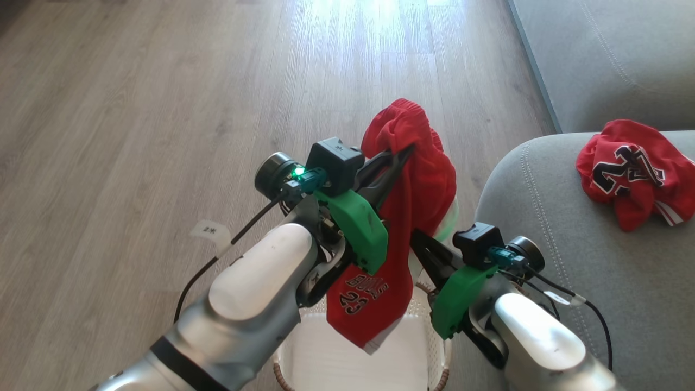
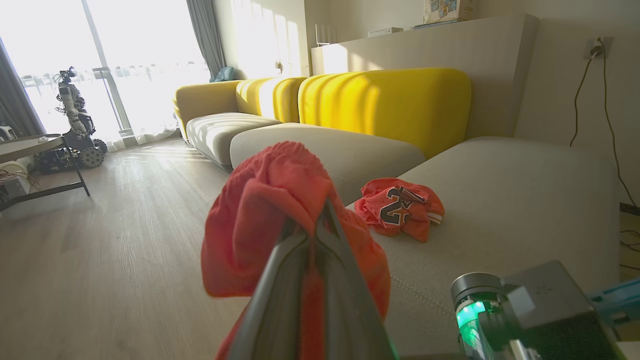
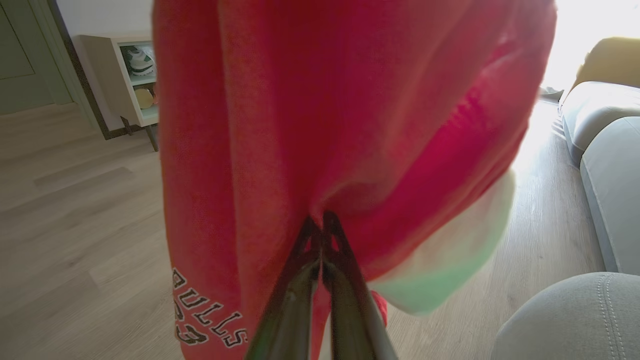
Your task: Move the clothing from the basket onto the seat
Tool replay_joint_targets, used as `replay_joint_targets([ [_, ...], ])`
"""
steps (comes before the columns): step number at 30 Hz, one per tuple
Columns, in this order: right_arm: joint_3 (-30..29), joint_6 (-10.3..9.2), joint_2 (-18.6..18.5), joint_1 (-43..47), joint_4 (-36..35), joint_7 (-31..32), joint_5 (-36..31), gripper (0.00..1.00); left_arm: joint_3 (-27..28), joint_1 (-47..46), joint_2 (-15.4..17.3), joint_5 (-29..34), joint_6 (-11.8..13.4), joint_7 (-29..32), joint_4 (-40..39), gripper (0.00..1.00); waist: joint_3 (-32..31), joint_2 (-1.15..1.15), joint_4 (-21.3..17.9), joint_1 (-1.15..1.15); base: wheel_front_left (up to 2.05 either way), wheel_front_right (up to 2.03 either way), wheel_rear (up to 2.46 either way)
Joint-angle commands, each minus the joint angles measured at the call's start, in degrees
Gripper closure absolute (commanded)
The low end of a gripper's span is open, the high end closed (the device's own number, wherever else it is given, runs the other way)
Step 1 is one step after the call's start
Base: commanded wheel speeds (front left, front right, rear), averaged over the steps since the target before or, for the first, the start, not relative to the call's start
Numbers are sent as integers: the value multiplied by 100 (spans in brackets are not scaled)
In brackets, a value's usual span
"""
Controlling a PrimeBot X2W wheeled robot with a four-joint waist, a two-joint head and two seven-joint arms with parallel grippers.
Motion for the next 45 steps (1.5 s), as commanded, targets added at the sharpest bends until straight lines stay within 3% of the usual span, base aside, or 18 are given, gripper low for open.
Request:
replay_joint_targets([
  [1, -33, -2, 112, -248, -144, -39, -71, 100, 230, -298, 101, -43, 37, -52, -153, 100, 6, 0, -10, 0, 0, 0, 0],
  [11, -298, -2, 58, -127, -352, -39, -187, 100, 334, -134, 225, -172, 139, -113, 28, 100, 53, 0, -182, 0, 0, 0, 0],
  [12, -336, -2, 47, -114, -393, -39, -196, 100, 338, -110, 242, -178, 142, -136, 55, 75, 61, 0, -211, 0, 0, 0, 0],
  [14, -415, -2, 18, -102, -495, -39, -226, 100, 358, -59, 272, -197, 160, -191, 115, 41, 79, 0, -281, 0, 0, 0, 0],
  [15, -468, -2, 0, -102, -551, -39, -236, 100, 368, -35, 285, -209, 162, -221, 149, 11, 88, 0, -316, 0, 0, 0, 0],
  [16, -521, -2, -17, -102, -610, -39, -248, 100, 377, -11, 296, -221, 162, -255, 183, 0, 96, 0, -352, 0, 0, 0, 0],
  [30, -1200, -2, -371, -53, -1144, -39, -504, 100, 396, 334, 333, -345, 173, -684, 583, 0, 212, 0, -1110, 0, 0, 0, 0],
  [45, -1481, -2, -702, -164, -1483, -39, -689, 100, 268, 560, 236, -365, 187, -1105, 729, 0, 443, 0, -2485, 0, 0, 0, 0],
])
